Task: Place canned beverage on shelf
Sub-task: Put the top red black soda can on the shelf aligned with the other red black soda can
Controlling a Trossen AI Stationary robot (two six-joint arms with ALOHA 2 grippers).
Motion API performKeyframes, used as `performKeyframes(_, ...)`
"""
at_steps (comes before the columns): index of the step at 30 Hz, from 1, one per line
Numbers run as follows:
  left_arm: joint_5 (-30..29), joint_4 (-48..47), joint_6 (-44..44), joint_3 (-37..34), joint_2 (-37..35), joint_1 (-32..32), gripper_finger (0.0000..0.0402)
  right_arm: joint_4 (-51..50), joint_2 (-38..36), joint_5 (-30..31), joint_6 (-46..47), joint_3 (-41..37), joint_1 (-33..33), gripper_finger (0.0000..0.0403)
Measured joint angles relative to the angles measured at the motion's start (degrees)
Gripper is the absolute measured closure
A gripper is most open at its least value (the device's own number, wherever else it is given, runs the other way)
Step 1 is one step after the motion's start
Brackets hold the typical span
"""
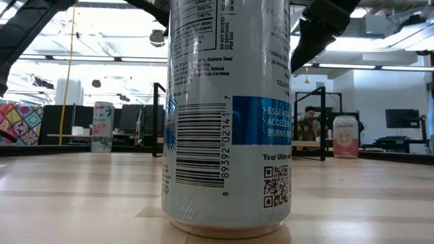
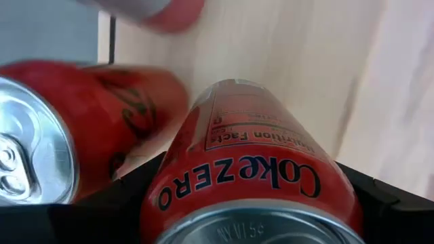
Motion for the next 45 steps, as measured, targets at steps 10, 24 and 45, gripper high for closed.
performKeyframes(10,-0.8,-1.8,1.3,-0.1,2.3,-0.7,0.0117,0.1,0.0,0.0,0.1,0.0,0.0,0.0112)
performKeyframes(24,-1.0,-0.6,0.2,-0.1,2.3,-0.7,0.0115,0.1,0.0,0.0,0.2,0.0,0.0,0.0112)
performKeyframes(45,-4.7,-5.8,-1.4,3.6,1.9,-1.5,0.0018,0.1,0.0,0.0,0.2,0.0,-0.3,0.0112)
